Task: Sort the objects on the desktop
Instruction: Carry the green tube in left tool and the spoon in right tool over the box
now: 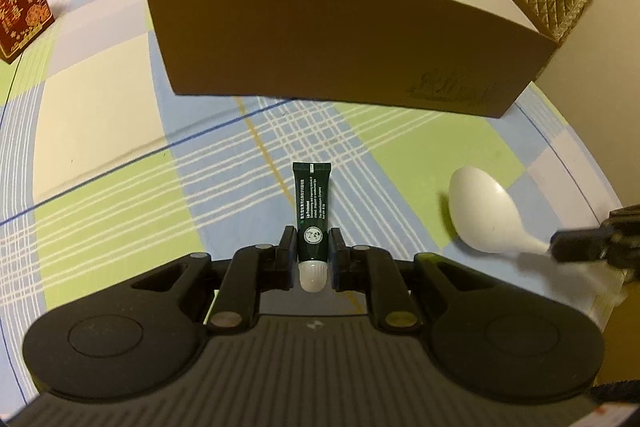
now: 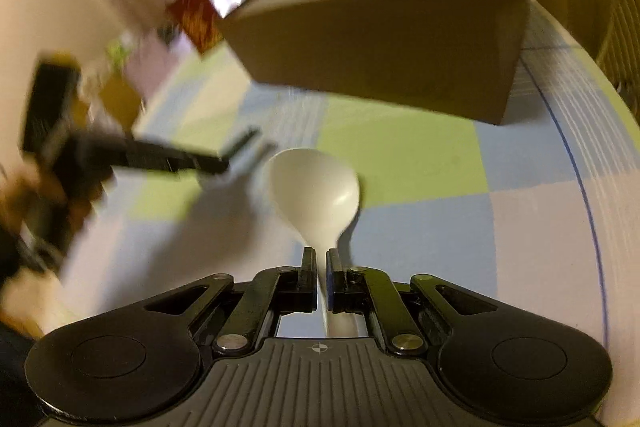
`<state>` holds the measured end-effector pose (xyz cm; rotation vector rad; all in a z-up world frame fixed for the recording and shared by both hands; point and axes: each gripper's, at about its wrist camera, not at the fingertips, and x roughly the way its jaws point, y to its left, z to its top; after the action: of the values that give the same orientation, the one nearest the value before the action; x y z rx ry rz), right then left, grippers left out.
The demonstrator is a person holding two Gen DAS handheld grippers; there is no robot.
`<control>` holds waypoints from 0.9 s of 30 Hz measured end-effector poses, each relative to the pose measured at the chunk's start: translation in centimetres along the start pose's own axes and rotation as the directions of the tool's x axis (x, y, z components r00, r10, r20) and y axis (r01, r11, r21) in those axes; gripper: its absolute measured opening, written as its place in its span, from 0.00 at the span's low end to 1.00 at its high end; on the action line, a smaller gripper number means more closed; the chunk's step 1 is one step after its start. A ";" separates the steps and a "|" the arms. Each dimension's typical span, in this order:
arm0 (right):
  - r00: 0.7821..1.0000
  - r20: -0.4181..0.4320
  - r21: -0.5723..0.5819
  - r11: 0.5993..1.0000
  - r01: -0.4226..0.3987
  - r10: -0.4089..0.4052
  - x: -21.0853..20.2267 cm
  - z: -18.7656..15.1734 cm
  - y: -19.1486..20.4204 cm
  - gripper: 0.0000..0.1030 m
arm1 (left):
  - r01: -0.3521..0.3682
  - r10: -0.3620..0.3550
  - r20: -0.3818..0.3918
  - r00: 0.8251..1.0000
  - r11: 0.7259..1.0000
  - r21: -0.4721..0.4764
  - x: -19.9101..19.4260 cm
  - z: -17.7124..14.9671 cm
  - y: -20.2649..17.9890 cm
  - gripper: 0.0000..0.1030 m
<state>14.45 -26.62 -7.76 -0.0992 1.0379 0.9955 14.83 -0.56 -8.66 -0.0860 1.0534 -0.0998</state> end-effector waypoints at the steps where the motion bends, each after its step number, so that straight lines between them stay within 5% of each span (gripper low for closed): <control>1: 1.000 -0.003 -0.018 1.000 0.013 -0.013 0.3 -0.1 0.2 0.01 | -0.003 0.003 -0.003 1.000 1.000 -0.003 0.0 -0.2 0.1 0.12; 6: 0.999 -0.027 -0.128 0.991 0.039 -0.043 1.3 0.3 1.2 0.06 | -0.013 0.012 -0.015 1.000 1.000 -0.019 -0.1 -0.8 0.7 0.12; 8: 0.999 -0.009 -0.129 0.991 0.037 -0.038 1.2 0.6 1.3 0.29 | -0.017 0.016 -0.018 1.000 1.000 -0.024 -0.2 -1.0 1.0 0.11; 9: 0.999 0.007 -0.123 0.991 0.044 -0.043 1.1 0.7 1.3 0.54 | -0.018 0.018 -0.018 1.000 0.999 -0.027 -0.2 -1.0 1.0 0.12; 10: 0.999 0.029 -0.119 0.992 0.049 -0.046 1.0 0.8 1.4 0.61 | -0.020 0.019 -0.018 1.000 0.999 -0.029 -0.2 -1.1 1.2 0.12; 27: 0.981 0.026 -0.357 0.915 0.187 -0.191 8.4 1.6 5.2 0.67 | -0.026 0.025 -0.021 0.999 0.998 -0.057 -0.9 -1.8 2.7 0.12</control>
<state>12.87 -17.38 -11.31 -0.4969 0.8271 0.9975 12.92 2.17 -9.14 -0.1237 1.0777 -0.0472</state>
